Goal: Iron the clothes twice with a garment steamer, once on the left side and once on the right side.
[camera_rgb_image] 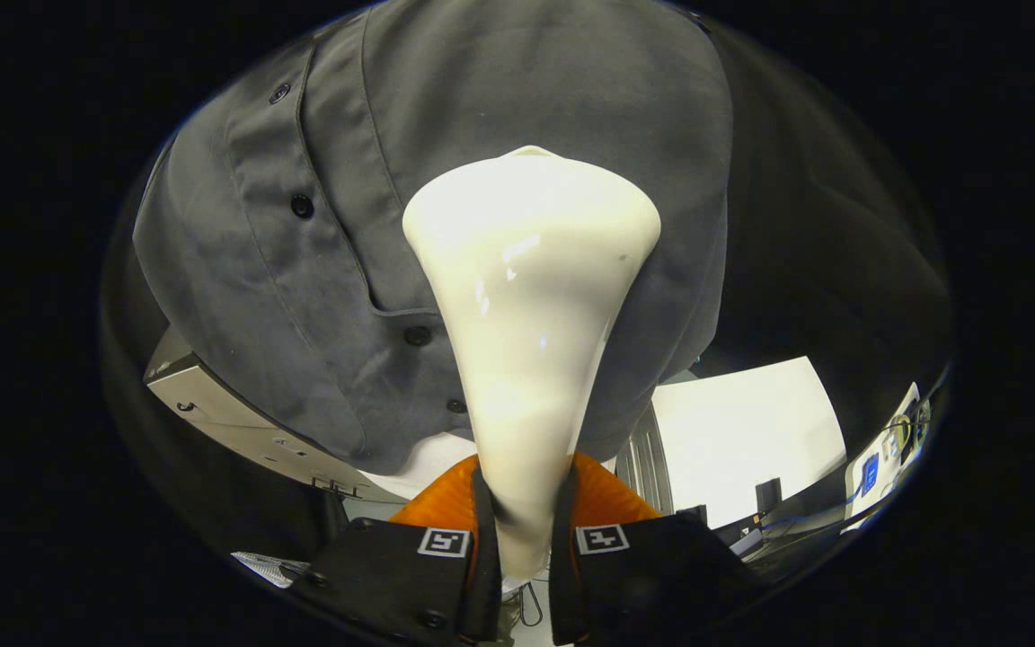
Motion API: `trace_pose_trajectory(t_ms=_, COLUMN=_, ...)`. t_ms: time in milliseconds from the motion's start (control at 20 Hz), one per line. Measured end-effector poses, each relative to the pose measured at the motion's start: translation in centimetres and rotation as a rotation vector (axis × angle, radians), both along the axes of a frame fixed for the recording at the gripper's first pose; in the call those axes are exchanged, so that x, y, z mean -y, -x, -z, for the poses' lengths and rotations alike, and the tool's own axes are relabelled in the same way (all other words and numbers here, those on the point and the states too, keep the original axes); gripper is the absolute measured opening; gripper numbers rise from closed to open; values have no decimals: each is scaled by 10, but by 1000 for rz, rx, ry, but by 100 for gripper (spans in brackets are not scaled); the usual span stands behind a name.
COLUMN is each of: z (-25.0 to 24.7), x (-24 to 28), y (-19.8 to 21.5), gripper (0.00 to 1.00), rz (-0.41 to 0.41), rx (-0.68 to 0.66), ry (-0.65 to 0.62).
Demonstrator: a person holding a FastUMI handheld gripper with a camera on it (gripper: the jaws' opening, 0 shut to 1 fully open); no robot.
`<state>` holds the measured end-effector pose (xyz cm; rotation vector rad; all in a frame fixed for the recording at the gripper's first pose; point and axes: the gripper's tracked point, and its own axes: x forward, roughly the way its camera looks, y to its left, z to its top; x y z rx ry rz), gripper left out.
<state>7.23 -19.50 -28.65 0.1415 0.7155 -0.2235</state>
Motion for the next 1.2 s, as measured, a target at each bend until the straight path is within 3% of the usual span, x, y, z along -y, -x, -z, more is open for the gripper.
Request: trace_pose_trajectory(t_ms=1200, z=160, x=13, y=51, gripper=29, rz=20, rx=-253, ry=-71)
